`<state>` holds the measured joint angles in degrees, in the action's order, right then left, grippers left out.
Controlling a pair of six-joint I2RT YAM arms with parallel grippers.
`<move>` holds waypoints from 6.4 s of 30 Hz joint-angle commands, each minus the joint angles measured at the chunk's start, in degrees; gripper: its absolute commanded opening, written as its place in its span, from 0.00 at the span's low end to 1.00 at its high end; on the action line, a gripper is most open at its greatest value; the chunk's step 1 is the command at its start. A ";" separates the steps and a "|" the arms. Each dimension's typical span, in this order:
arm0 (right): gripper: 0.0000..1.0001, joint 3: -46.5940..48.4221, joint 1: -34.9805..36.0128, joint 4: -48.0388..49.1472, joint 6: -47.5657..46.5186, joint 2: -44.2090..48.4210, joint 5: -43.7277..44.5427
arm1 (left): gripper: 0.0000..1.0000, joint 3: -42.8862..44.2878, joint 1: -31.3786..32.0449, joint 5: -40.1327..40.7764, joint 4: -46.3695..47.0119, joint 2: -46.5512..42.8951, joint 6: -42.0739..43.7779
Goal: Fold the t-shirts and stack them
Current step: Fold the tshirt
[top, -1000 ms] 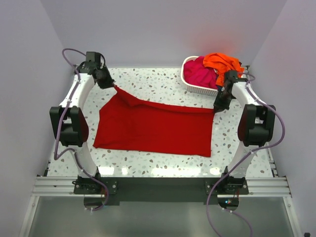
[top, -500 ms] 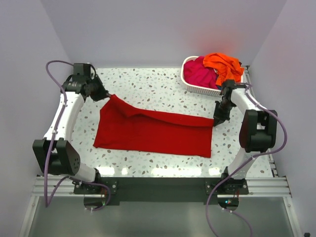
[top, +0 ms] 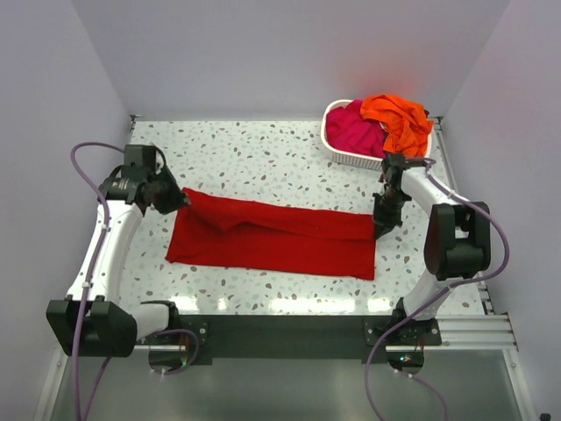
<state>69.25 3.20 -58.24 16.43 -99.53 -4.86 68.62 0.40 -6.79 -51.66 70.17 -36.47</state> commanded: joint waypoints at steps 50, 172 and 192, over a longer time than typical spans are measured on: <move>0.53 2.20 -2.15 10.33 5.99 -10.07 -1.11 | 0.49 3.36 -4.27 9.25 21.25 34.33 9.31; 0.74 9.06 -3.11 8.23 6.34 -5.42 -5.95 | 0.22 -6.83 23.94 12.41 30.04 30.73 24.69; 0.74 9.41 -3.11 7.44 5.72 -5.07 -5.86 | 0.00 0.11 23.94 -0.41 14.76 29.32 19.86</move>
<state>77.34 0.32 -49.87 22.06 -107.46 -10.07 67.20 24.14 -3.03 -32.05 101.23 -14.39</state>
